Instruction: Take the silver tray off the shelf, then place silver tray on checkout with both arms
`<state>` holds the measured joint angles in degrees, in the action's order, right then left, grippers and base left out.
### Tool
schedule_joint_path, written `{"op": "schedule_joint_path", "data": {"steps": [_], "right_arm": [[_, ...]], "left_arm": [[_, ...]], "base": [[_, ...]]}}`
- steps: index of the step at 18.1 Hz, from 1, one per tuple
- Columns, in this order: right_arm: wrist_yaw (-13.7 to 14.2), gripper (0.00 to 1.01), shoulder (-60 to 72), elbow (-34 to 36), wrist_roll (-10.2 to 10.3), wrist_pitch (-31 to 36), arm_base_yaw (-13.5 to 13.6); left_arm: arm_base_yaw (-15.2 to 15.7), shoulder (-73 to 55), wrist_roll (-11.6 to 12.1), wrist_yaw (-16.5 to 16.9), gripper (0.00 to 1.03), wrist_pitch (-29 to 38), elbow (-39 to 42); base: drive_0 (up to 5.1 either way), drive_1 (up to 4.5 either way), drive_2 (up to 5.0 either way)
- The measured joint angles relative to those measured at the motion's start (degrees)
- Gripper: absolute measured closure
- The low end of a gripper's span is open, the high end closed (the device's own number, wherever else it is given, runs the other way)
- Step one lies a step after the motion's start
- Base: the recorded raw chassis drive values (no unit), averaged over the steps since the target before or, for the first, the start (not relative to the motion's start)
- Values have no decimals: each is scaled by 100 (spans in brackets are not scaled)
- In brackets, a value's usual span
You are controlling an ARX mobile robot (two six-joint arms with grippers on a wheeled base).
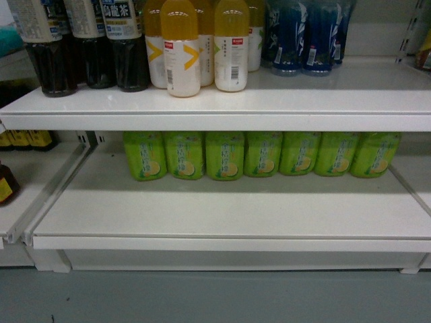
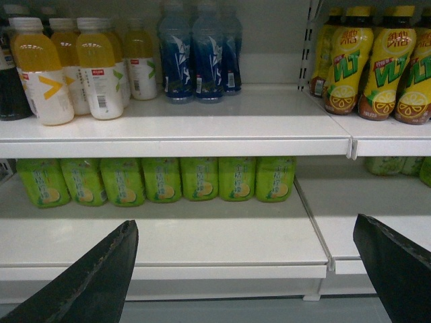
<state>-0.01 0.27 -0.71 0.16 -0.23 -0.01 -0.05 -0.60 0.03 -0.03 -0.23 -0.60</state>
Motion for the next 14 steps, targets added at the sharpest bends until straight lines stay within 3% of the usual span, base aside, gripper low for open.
{"op": "schedule_joint_path", "data": {"steps": [14], "right_arm": [[0, 3, 0, 0, -2, 0, 0]], "left_arm": [[0, 0, 0, 0, 5, 0, 0]], "base": [[0, 0, 0]]}}
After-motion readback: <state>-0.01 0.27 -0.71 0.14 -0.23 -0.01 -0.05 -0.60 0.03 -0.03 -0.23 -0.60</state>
